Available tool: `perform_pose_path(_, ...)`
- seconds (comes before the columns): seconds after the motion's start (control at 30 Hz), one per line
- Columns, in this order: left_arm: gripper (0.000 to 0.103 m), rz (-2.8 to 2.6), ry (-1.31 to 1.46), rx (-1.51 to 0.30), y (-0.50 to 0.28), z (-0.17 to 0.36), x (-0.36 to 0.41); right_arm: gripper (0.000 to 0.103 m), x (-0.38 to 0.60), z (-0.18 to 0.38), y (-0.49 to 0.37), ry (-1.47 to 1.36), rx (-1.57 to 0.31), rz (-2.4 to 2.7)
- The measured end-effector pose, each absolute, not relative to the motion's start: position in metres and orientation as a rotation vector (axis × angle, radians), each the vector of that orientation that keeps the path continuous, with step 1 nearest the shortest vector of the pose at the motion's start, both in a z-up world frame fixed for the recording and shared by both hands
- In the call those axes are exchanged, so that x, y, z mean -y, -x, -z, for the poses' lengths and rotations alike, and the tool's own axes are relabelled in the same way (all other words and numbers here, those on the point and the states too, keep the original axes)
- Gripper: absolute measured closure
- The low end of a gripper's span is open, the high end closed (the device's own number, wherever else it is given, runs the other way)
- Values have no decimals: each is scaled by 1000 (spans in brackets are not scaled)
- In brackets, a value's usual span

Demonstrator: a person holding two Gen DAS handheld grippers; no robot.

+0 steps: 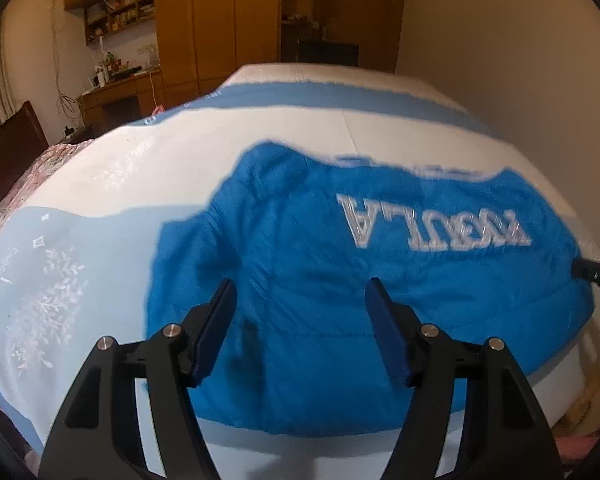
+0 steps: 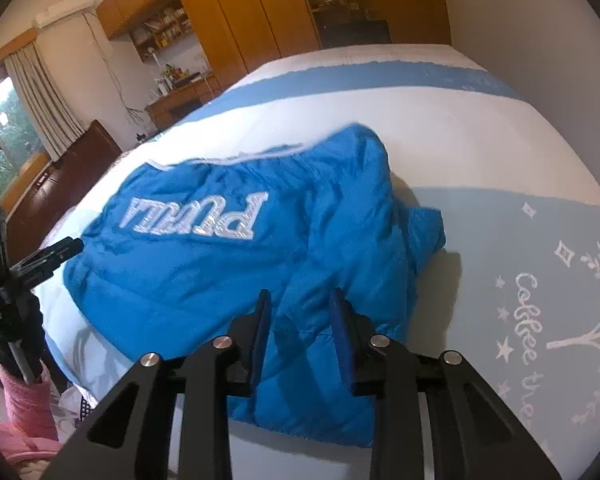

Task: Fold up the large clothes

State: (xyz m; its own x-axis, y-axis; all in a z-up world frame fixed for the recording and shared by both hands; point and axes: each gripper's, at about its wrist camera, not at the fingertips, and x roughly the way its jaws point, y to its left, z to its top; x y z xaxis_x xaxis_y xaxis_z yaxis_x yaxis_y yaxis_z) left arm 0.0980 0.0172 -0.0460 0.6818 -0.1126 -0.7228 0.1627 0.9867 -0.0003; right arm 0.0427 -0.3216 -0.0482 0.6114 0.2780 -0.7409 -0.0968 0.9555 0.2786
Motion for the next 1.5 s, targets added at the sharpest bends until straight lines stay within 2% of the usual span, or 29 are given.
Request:
perform_pose_path(0.23,36,148,-53,-853,-100,73,-14,86,326,72,-46,-231,-939,-205)
perform_pose_path(0.97,36,81,-42,-838,-87,74,-13,86,325,82,-41,-233,-905,-183)
perform_pose_path(1.13,30,57,-17,-833,-68,62,-20,86,327,82,-42,-244,-907,-189)
perform_pose_path(1.23,22,10,-13,-834,-55,55,-29,86,329,82,-41,-252,-908,-196)
perform_pose_path(1.3,22,-19,13,-843,-48,54,-37,86,330,83,-41,-259,-909,-201)
perform_pose_path(1.5,19,-19,294,-931,-43,70,-81,86,333,83,-41,-264,-907,-205)
